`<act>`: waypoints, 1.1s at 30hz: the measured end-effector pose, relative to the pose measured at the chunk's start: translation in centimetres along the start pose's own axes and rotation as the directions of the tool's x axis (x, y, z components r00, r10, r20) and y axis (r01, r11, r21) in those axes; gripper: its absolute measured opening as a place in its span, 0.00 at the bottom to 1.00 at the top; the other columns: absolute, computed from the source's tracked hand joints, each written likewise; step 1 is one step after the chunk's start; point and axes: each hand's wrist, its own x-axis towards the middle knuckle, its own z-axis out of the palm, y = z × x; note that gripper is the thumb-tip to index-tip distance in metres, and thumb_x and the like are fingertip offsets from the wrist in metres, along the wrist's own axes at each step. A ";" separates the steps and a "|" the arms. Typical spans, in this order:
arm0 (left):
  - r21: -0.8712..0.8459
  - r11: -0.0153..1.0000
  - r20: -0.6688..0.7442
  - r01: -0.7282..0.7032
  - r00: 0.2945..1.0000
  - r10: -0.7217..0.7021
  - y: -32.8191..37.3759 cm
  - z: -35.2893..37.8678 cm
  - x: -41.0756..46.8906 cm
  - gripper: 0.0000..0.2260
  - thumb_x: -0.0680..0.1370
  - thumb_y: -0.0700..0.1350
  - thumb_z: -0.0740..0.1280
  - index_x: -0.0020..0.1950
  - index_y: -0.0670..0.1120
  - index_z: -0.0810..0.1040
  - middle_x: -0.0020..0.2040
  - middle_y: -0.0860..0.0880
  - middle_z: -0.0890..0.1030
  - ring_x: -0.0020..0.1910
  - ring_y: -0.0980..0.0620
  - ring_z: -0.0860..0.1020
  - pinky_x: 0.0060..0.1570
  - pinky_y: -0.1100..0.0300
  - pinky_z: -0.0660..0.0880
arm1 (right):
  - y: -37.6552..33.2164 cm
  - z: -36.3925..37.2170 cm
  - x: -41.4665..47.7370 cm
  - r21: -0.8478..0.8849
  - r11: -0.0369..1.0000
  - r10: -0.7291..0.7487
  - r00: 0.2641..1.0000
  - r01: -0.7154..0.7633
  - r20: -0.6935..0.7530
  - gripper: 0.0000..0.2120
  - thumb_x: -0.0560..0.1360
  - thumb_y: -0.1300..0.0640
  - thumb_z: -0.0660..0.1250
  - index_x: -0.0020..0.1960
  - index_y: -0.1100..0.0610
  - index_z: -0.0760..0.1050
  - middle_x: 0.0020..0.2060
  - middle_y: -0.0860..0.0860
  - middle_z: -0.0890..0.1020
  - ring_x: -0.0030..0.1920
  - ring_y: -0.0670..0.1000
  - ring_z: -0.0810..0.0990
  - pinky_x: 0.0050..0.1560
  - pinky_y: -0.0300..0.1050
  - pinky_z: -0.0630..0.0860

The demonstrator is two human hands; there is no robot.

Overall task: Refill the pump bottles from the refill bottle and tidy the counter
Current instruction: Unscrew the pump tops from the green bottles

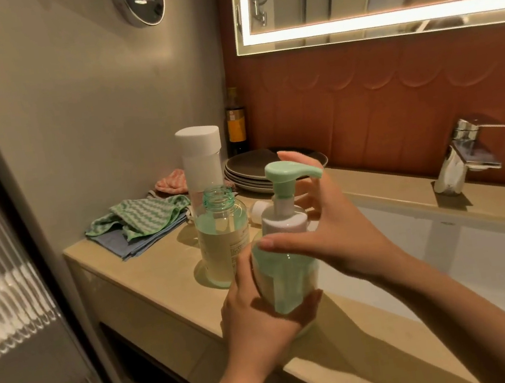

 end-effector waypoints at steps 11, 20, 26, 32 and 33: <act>0.052 0.999 0.020 0.008 1.000 -0.009 -0.2 0.0 0.0 0.43 0.54 0.74 0.66 0.65 0.63 0.56 0.57 0.56 0.76 0.55 0.51 0.76 0.52 0.50 0.76 | -1.1 -0.7 -0.2 0.101 0.993 -0.047 0.991 0.060 -0.122 0.49 0.56 0.48 0.77 0.71 0.39 0.55 0.58 0.47 0.78 0.55 0.44 0.78 0.54 0.40 0.78; 0.032 0.999 0.020 0.027 0.999 -0.028 -0.2 -0.1 0.0 0.43 0.53 0.68 0.68 0.66 0.62 0.58 0.57 0.57 0.74 0.55 0.53 0.73 0.56 0.50 0.73 | -1.4 -2.7 0.1 0.308 0.951 0.032 0.973 0.041 -0.230 0.41 0.58 0.52 0.76 0.68 0.46 0.63 0.54 0.51 0.80 0.53 0.47 0.81 0.49 0.40 0.79; 0.031 0.999 0.025 0.022 0.999 -0.023 -0.3 0.0 0.0 0.46 0.54 0.72 0.66 0.69 0.58 0.60 0.60 0.55 0.74 0.58 0.52 0.73 0.58 0.48 0.73 | -0.4 -3.7 0.8 0.491 0.871 0.184 0.935 -0.012 -0.303 0.38 0.58 0.49 0.73 0.66 0.52 0.65 0.48 0.50 0.81 0.51 0.49 0.82 0.52 0.49 0.80; 0.027 1.000 0.012 0.012 1.000 -0.013 -0.3 0.0 0.0 0.45 0.54 0.72 0.67 0.68 0.58 0.61 0.59 0.56 0.74 0.57 0.54 0.73 0.58 0.49 0.73 | 0.7 -4.9 1.4 0.627 0.775 0.361 0.866 -0.073 -0.346 0.42 0.58 0.46 0.73 0.69 0.56 0.65 0.55 0.53 0.79 0.56 0.53 0.80 0.50 0.48 0.79; 0.029 1.000 0.011 0.013 1.000 -0.013 -0.3 0.0 0.0 0.45 0.54 0.72 0.67 0.68 0.57 0.61 0.59 0.56 0.74 0.57 0.54 0.74 0.57 0.49 0.73 | 0.9 -4.9 1.5 0.628 0.774 0.375 0.859 -0.083 -0.348 0.42 0.58 0.45 0.73 0.68 0.56 0.65 0.56 0.54 0.79 0.56 0.53 0.80 0.51 0.48 0.79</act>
